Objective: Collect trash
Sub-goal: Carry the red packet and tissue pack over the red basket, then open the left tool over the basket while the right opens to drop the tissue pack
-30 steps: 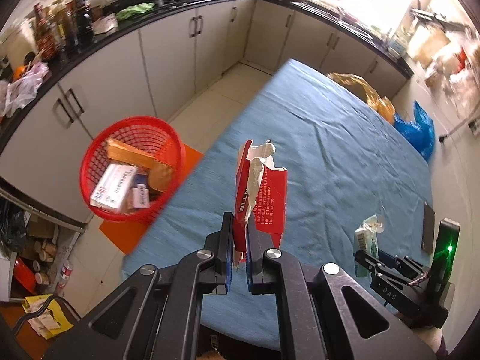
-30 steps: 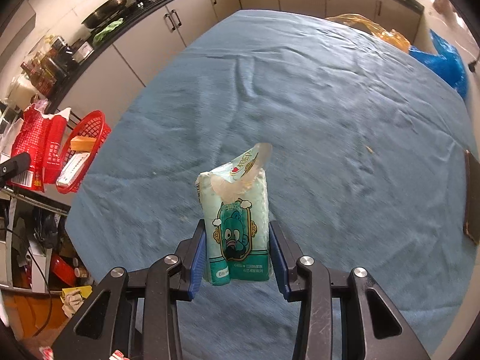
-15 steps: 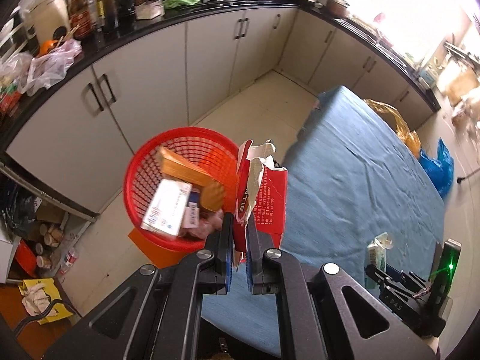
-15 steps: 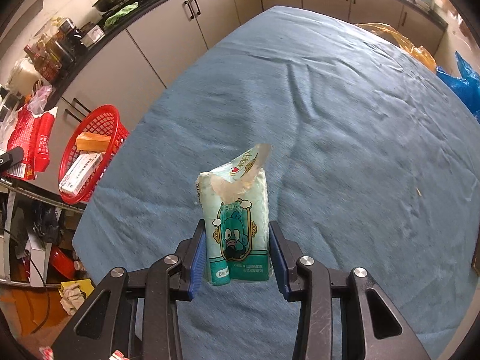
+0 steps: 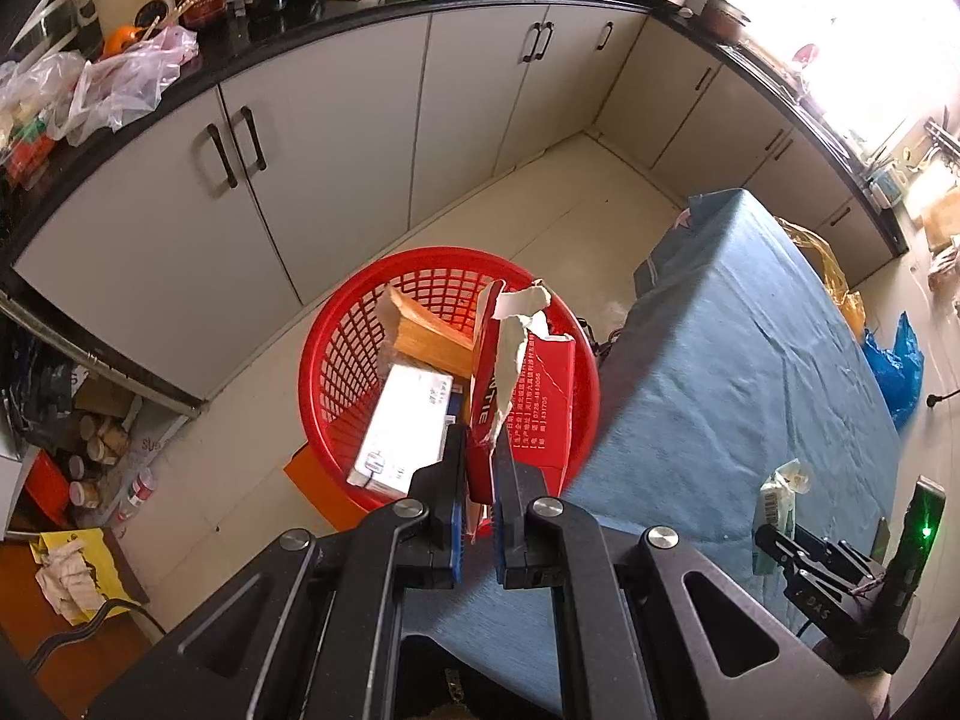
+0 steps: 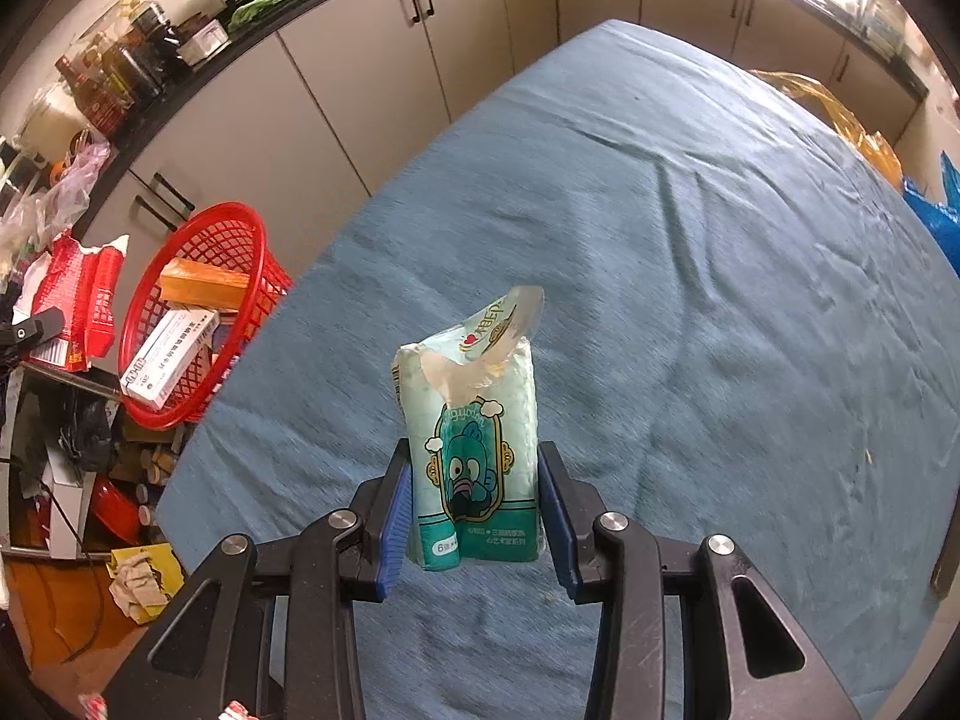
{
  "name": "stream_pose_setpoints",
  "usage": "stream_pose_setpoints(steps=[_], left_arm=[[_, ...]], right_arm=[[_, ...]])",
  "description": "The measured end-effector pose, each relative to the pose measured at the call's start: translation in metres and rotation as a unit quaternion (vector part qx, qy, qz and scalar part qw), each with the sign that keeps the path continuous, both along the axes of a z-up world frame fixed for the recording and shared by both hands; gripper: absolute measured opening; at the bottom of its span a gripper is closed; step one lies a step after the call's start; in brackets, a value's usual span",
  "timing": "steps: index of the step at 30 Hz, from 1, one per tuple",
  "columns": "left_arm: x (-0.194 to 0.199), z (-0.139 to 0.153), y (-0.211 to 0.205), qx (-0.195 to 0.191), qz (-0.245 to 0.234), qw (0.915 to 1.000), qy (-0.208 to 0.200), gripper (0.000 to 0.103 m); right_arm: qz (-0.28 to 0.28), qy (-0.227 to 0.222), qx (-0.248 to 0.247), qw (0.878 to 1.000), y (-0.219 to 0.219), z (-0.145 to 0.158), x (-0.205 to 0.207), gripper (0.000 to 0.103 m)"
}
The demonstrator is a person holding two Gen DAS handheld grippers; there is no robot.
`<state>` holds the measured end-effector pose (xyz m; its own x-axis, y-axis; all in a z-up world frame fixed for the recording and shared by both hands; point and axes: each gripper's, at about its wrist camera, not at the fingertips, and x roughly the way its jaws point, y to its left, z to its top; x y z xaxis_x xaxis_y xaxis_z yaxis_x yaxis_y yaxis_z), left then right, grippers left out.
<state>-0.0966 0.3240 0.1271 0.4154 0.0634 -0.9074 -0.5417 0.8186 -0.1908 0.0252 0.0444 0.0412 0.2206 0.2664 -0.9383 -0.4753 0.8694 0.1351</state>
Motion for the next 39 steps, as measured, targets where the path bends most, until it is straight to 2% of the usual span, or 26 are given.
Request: stream_pose_setpoints(steps=[16, 25, 30, 39], left_arm=[[0.009, -0.019, 0.022, -0.017, -0.012, 0.9998, 0.006, 0.006], [0.011, -0.028, 0.03, -0.03, -0.016, 0.9994, 0.011, 0.006], [0.012, -0.034, 0.035, -0.043, -0.017, 0.9989, 0.011, 0.006], [0.007, -0.045, 0.054, -0.067, -0.002, 0.9977, 0.01, 0.006]], right_arm=[[0.021, -0.013, -0.012, 1.0, 0.04, 0.013, 0.006, 0.042], [0.053, -0.023, -0.016, 0.998, 0.075, 0.021, 0.006, 0.042], [0.068, -0.017, 0.001, 0.998, 0.101, 0.029, 0.011, 0.042], [0.098, 0.023, 0.038, 0.994, 0.154, 0.027, 0.02, 0.043]])
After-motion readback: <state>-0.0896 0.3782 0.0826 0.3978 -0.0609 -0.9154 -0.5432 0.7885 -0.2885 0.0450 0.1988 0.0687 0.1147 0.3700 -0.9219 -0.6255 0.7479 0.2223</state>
